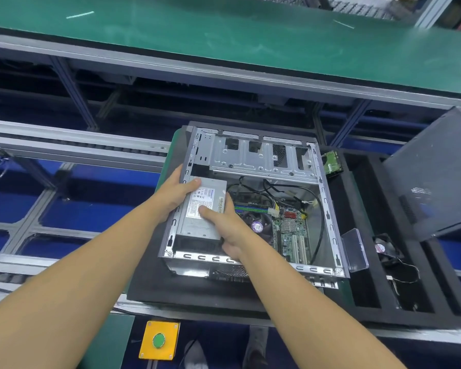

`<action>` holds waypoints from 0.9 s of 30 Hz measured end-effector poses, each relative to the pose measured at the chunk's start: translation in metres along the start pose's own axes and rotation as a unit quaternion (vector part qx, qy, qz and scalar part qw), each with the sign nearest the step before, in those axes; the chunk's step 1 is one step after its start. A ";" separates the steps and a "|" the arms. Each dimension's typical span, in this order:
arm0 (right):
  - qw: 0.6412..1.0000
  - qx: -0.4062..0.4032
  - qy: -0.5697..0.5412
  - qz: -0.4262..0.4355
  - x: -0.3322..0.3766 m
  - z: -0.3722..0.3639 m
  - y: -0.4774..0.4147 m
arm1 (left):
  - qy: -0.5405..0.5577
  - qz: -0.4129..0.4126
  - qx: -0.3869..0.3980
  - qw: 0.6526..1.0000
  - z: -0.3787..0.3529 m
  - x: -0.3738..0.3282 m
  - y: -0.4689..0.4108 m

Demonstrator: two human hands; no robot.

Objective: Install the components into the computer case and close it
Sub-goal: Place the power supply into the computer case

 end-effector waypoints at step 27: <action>0.999 -0.004 -0.009 -0.054 -0.024 -0.011 -0.019 | -0.009 -0.031 -0.030 0.999 0.003 0.012 0.005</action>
Point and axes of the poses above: each hand's wrist, its own y-axis away from the middle knuckle, its own z-axis out of the back of the hand, x = y × z, the point moved 9 cm from there along -y, towards the middle knuckle, and after that the axes turned 11 degrees about z, right-handed, at the moved point
